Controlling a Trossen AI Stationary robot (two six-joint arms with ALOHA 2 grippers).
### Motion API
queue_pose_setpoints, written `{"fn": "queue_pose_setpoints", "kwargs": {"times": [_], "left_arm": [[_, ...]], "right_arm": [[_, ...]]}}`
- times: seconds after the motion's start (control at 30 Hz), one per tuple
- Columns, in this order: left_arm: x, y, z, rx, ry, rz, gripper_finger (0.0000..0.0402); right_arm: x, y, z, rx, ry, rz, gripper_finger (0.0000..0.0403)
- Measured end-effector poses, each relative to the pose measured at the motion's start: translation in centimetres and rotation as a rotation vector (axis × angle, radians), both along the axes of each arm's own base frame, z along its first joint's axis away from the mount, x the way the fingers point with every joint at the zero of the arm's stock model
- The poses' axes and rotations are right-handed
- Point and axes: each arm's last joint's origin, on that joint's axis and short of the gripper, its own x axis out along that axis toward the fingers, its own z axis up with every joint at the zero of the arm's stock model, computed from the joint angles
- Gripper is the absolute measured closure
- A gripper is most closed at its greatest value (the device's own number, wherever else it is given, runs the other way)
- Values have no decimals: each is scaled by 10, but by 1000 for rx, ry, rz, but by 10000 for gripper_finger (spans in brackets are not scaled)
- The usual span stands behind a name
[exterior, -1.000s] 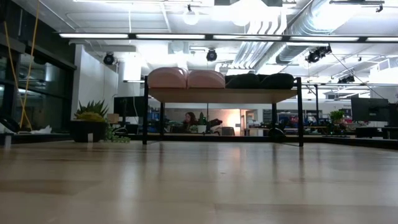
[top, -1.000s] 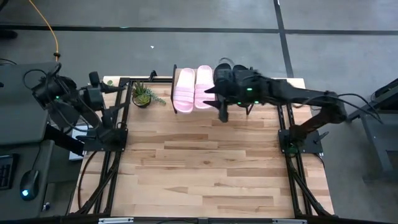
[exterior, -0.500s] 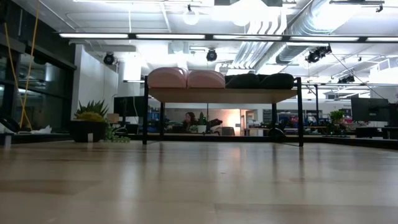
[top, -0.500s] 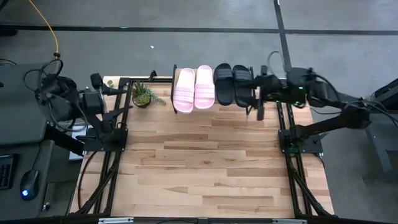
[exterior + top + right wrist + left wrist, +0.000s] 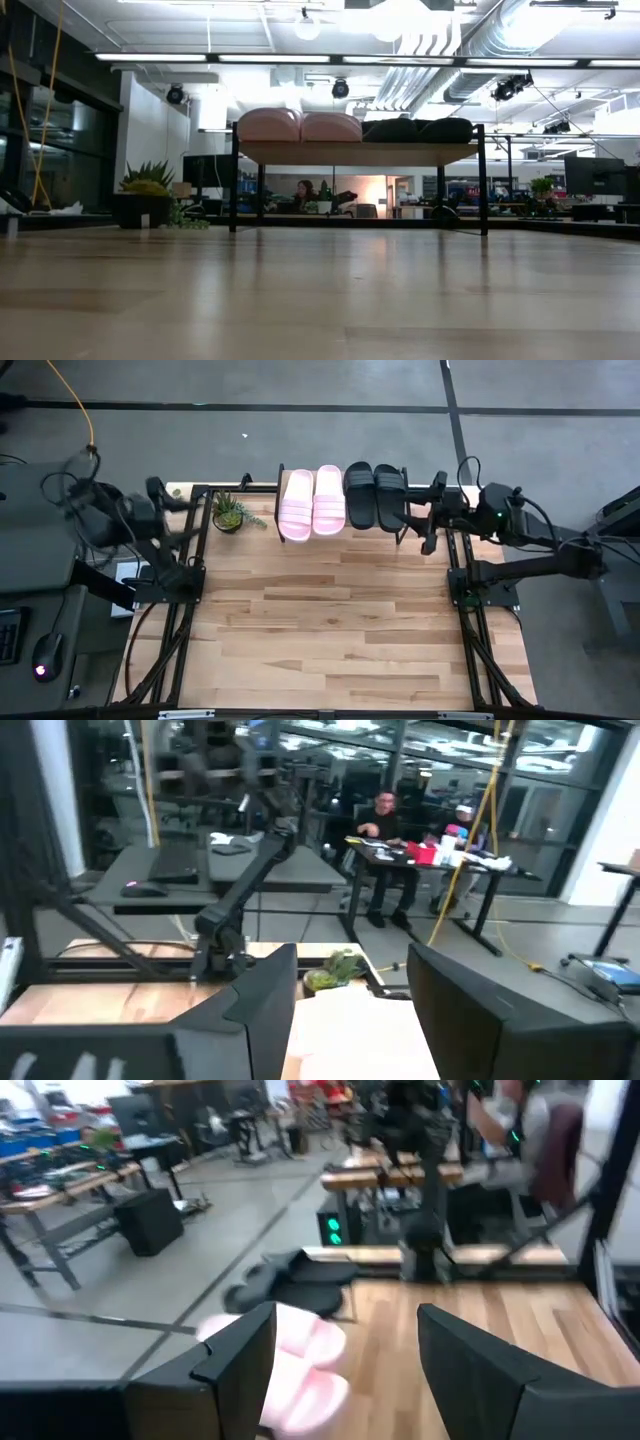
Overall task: Pick and place slides into the shelf
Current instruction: Return to Home Position
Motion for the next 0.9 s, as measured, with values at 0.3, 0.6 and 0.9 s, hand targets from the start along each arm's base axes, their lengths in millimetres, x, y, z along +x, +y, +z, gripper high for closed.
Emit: {"fn": "queue_pose_setpoints", "kwargs": {"times": [0.3,0.6,0.9], "left_arm": [[33,-17,-32,-35,19,-10,177],[74,9,-29,1,22,-77,177],[66,35,-27,33,30,-12,177]], "right_arm": [[8,-10,-11,27,2,13,222],[9,-11,-12,29,5,37,222],[4,-9,-10,67,-5,38,222]]}}
